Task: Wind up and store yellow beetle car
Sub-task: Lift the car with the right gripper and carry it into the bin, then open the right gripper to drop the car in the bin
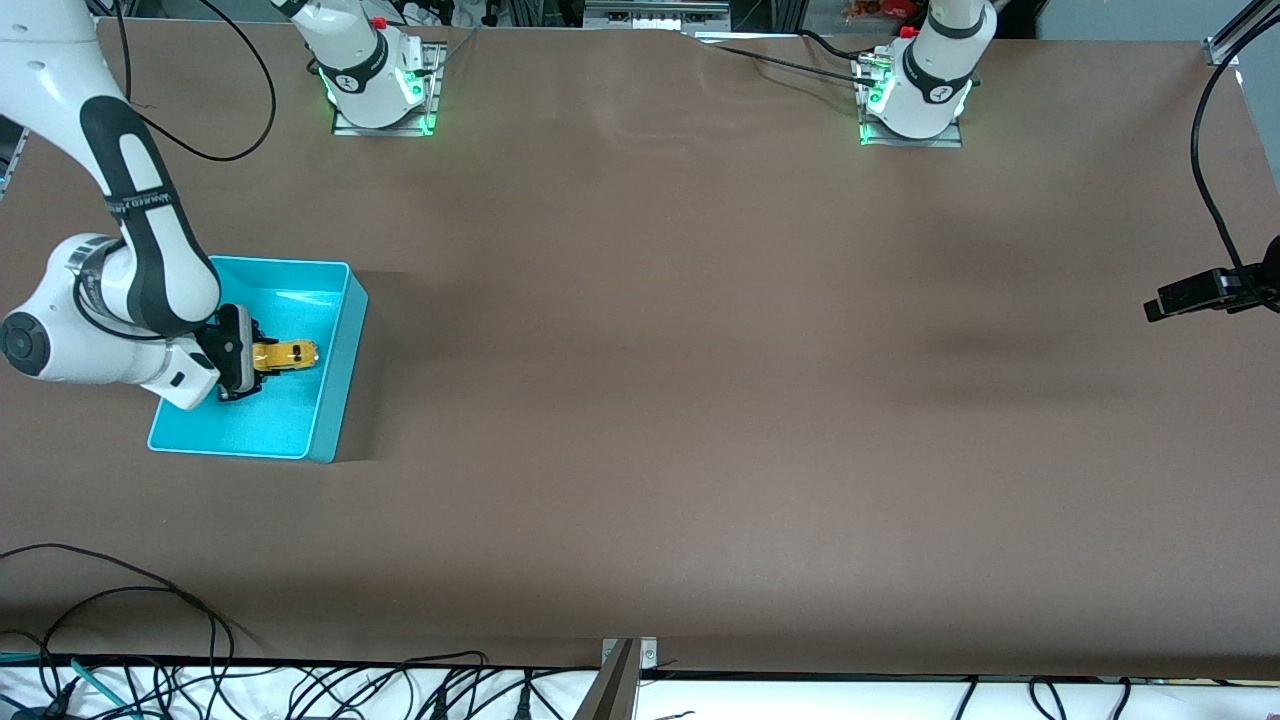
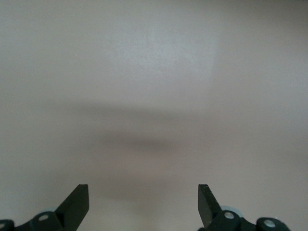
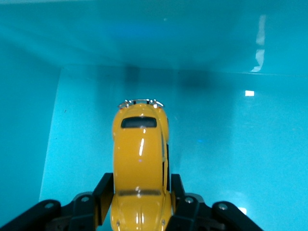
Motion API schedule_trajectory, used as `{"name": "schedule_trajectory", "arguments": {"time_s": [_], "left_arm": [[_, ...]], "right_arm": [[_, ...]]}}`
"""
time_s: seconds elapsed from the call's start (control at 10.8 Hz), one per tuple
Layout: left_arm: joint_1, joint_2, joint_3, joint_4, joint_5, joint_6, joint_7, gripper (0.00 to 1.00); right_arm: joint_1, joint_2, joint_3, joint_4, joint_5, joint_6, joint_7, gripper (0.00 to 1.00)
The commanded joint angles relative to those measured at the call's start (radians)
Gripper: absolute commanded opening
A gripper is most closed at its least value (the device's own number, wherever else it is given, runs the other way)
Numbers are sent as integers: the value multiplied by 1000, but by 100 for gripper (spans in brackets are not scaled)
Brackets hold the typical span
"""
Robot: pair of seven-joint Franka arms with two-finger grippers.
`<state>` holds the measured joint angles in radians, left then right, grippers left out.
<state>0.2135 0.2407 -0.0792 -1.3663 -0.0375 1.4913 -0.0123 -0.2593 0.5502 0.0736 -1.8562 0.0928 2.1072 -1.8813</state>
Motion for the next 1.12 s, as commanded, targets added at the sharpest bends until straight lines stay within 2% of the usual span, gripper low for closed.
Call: {"name": "schedule_trajectory", "arguments": {"time_s": [0.0,0.28,0.56,0.84,1.02], "left_arm": [[0,-20,4,-19,-21,7,2,100],[0,-20,4,-20,-21,7,3,100],[0,-20,6,-19,-21,7,3,100],[1,-20,6,-17,-21,7,8,100],[1,-20,6,-19,-21,9,9,100]], "right_arm": [[-32,22,-3,29,107,-15,-53,100],[-31,-34,-1,29,129,-35,19,100],[-6,-191,-1,8,133,-180,391,100],[76,-393,-3,-46,133,-220,759,100],[148,-505,-3,-66,118,-259,1134,100]]}}
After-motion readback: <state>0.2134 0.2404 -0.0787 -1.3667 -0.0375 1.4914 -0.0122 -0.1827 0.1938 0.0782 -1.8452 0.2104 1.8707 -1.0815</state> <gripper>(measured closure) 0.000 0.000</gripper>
